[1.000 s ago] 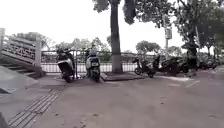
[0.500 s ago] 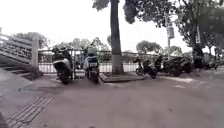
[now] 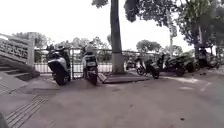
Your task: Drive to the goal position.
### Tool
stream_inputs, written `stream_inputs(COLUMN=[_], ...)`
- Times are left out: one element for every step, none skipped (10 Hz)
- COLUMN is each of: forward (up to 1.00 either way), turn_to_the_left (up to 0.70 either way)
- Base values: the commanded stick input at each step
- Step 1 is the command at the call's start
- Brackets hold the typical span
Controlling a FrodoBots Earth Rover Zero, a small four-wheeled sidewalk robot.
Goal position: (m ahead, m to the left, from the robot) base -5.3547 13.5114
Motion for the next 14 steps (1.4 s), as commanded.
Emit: stream_inputs(forward=[0.45, 0.45, 0.45, 0.45, 0.45, 0.45, 0.45, 0.45, 0.45, 0.45, 0.45, 0.45, 0.45, 0.45], turn_to_the_left=[0.27, 0.27, 0.27, 0.27, 0.27, 0.27, 0.27, 0.27, 0.27, 0.27, 0.27, 0.27, 0.27, 0.27])
